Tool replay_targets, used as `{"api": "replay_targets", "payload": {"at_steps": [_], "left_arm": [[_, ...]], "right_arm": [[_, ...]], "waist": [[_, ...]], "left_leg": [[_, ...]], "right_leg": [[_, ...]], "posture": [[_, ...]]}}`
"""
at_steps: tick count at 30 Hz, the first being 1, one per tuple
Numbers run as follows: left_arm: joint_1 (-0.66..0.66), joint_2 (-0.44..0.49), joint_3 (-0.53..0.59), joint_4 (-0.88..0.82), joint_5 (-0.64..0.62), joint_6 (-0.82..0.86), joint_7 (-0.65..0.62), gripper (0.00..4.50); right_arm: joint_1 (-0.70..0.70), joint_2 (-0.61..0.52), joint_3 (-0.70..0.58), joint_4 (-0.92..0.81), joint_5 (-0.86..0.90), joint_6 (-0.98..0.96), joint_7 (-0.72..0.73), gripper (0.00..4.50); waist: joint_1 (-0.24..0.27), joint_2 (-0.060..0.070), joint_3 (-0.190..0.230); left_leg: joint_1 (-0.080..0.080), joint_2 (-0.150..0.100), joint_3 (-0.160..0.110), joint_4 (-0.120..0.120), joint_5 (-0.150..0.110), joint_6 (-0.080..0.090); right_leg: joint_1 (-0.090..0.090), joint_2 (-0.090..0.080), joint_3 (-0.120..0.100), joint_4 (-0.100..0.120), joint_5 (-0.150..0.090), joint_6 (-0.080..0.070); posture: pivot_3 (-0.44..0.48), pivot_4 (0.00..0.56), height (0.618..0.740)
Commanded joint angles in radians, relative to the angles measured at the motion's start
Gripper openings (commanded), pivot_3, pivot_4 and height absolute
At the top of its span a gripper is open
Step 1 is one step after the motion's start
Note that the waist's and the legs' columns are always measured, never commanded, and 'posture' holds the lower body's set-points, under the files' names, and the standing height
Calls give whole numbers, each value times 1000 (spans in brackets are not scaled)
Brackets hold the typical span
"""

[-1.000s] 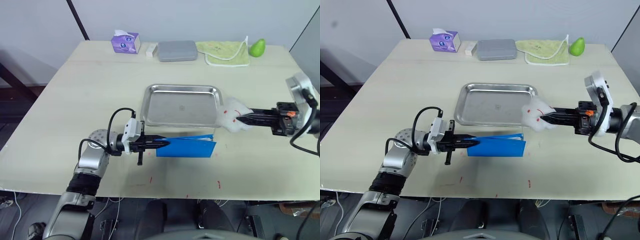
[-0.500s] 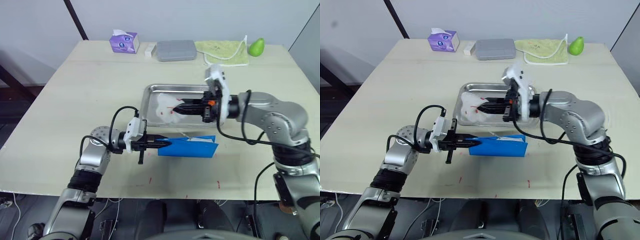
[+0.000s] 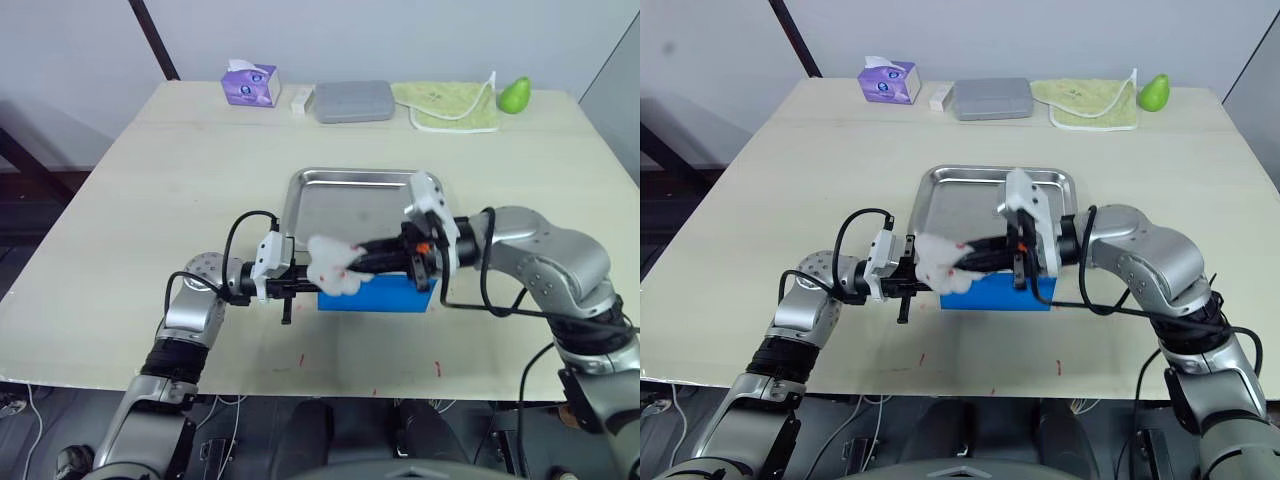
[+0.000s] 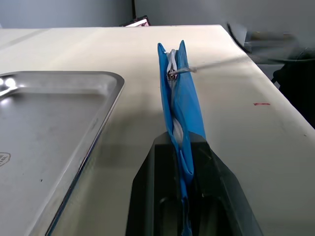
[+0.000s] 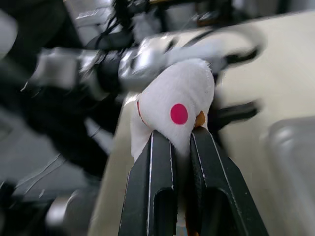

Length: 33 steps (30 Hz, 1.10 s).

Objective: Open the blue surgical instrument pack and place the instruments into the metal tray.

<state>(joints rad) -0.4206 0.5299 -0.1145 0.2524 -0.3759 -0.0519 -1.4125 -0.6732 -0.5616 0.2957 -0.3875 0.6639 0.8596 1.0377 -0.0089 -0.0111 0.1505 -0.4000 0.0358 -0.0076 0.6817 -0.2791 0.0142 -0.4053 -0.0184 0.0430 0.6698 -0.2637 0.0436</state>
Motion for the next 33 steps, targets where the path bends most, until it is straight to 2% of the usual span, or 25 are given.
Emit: {"api": "replay_targets", "payload": {"at_steps": [1, 6, 10, 11, 12, 16, 19, 22, 25, 28, 31, 33], "left_arm": [[3, -6, -21, 19, 24, 5, -4, 0], [2, -3, -22, 19, 25, 4, -14, 0], [3, -1, -24, 14, 26, 3, -17, 0], [3, 0, -25, 12, 27, 3, -18, 0], [4, 1, -25, 11, 27, 0, -20, 0], [7, 5, -23, 8, 26, -8, -24, 0], [7, 9, -24, 10, 29, -22, -31, 0], [5, 10, -18, 12, 24, -29, -35, 0], [4, 12, -15, 15, 20, -43, -47, 0], [1, 13, -7, 28, 16, -56, -53, 0], [1, 15, -4, 35, 14, -64, -58, 0], [1, 17, -1, 43, 13, -71, -64, 0]], "right_arm": [[-6, -24, 96, -26, -92, -89, 57, 167], [-25, -16, 226, 63, -257, -169, 65, 167], [-28, -7, 243, 70, -275, -194, 109, 1586], [-28, -9, 243, 67, -283, -205, 117, 2322], [-28, -16, 228, 50, -270, -201, 129, 2496], [-22, -44, 147, -17, -196, -168, 162, 4446], [-1, -74, 96, -63, -199, -188, 143, 4446], [60, -90, -29, -139, -131, -155, 86, 4446], [186, -103, -242, -197, -7, -86, -8, 4446], [347, -173, -410, -223, 40, -70, -20, 4446], [463, -214, -496, -241, 25, -124, -29, 4446], [537, -194, -587, -234, 30, -159, -70, 4446]], "waist": [[0, 0, 0], [1, 0, 0], [0, 0, 0], [0, 0, 0], [1, 0, 0], [1, 0, 0], [1, 0, 0], [4, 0, 0], [7, 0, 0], [9, 0, 0], [7, 0, 0], [1, 0, 0]], "left_leg": [[0, 0, 0, 0, 0, 0], [0, 0, 0, 0, 0, 0], [0, 0, 0, 0, 0, 0], [0, 0, 0, 0, 0, 0], [0, 0, 0, 0, 0, 0], [0, 0, 0, 0, 0, 0], [0, 0, 0, 0, 0, 0], [0, 0, -1, 0, 0, 0], [-1, 0, -1, 0, 0, 0], [0, 0, 0, 0, 0, 0], [0, 0, 0, 0, 0, 0], [1, 0, 0, 0, 0, 0]], "right_leg": [[0, 0, 0, 0, 0, 0], [0, 0, 0, 0, 0, 0], [0, 0, 0, 0, 0, 0], [0, 0, 0, 0, 0, 0], [0, 0, 0, 0, 0, 0], [0, 0, 0, 0, 0, 0], [0, 0, 0, 0, 0, 0], [0, 0, 0, -1, 0, 0], [1, 0, -1, -1, 0, 0], [1, 0, 0, -1, 0, 0], [2, 0, -1, -2, 0, 0], [2, 1, 1, -2, 0, 0]], "posture": [[0, 150, 740], [0, 150, 740], [0, 150, 740], [0, 150, 740], [0, 150, 740], [0, 150, 740], [0, 150, 740], [0, 150, 740], [0, 150, 740], [0, 150, 740], [0, 150, 740], [0, 150, 740]]}}
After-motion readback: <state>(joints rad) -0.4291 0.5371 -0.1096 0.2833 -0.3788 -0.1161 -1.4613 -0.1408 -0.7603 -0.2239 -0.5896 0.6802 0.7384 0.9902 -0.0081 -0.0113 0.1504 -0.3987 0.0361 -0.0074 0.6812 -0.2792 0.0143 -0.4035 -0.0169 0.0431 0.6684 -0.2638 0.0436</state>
